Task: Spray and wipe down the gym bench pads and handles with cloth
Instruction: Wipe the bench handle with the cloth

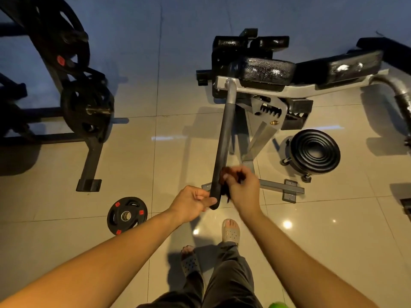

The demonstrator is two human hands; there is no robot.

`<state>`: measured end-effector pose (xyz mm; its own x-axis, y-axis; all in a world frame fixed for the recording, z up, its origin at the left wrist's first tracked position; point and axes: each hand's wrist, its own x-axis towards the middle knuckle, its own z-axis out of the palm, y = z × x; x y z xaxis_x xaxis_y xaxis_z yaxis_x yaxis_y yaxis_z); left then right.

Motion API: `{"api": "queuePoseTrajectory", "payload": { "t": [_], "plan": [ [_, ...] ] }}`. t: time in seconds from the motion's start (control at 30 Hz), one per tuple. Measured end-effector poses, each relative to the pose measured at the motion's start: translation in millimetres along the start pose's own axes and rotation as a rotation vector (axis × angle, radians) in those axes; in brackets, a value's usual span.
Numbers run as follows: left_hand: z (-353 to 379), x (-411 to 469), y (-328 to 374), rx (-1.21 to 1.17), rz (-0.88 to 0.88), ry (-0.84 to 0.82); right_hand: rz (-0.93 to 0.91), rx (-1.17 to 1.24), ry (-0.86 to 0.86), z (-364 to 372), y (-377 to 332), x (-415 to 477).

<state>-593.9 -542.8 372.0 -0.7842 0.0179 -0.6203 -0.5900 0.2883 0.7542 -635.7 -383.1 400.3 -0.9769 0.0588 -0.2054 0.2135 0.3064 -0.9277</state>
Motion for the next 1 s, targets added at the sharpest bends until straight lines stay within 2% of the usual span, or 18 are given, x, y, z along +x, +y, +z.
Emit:
{"api": "queuePoseTrajectory", "payload": {
  "t": [0.13, 0.2, 0.4, 0.63, 0.73, 0.87, 1.0],
  "plan": [
    [-1, -3, 5, 0.009, -0.022, 0.001, -0.008, 0.026, 0.105, 3, -40, 76],
    [-1, -3, 3, 0.013, -0.025, 0.006, -0.027, -0.018, 0.101, 4, -37, 64],
    [-3, 1, -3, 0.041, -0.008, -0.030, 0.055, -0.060, -0.056, -5, 20, -45],
    [-3, -5, 4, 0.072, -0.007, -0.002, -0.016, 0.022, 0.078, 1, -36, 69],
    [-2, -4, 0, 0.094, -0.019, 0.000, -0.102, -0.051, 0.066, 4, -25, 44],
    [-3, -2, 0, 0.090, 0.000, -0.037, -0.028, -0.077, -0.053, -3, 21, -26],
    [-3, -4, 4, 0.075, -0.003, -0.011, -0.018, -0.048, -0.034, -3, 4, 5]
  ]
}}
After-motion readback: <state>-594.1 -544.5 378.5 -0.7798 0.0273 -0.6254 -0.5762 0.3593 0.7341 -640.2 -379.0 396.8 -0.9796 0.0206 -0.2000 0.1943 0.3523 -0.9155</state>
